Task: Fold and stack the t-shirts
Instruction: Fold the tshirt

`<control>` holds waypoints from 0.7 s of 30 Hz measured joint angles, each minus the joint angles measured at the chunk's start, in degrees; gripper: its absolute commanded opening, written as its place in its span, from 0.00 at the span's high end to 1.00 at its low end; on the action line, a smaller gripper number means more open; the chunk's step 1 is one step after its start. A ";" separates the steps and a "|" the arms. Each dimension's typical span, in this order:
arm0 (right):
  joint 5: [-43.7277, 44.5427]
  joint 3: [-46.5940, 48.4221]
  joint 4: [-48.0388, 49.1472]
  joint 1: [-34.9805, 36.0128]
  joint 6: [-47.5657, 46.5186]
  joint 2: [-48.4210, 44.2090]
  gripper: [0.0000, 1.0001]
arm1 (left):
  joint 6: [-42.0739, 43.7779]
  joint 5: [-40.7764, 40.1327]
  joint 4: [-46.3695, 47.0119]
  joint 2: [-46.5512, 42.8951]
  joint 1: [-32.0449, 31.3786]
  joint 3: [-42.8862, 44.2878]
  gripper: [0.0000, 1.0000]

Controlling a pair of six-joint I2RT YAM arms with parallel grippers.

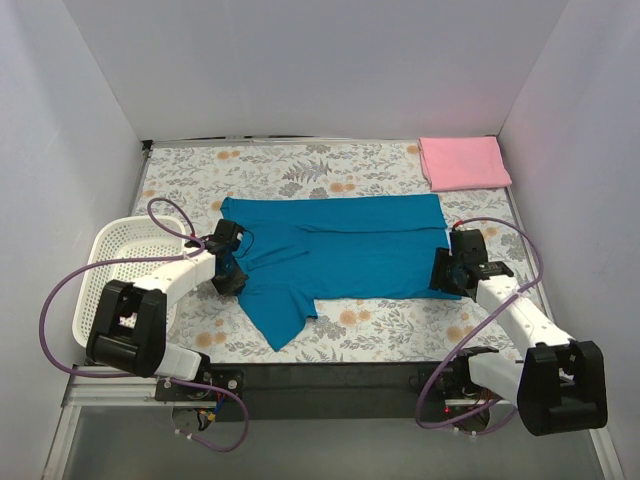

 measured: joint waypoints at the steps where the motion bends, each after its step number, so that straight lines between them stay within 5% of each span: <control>1: 0.31 0.00 -0.24 -1.29 0.31 0.48 0.45 | 0.04 0.00 0.00 -0.02 0.00 0.00 1.00; 12: 1.51 -1.03 0.11 -12.72 1.64 1.86 0.52 | 0.28 -0.04 0.11 -0.52 0.00 -0.26 1.00; 21: 1.11 -2.75 1.38 -14.21 1.79 3.54 0.52 | 0.46 -0.02 0.26 -0.66 -0.02 -0.42 1.00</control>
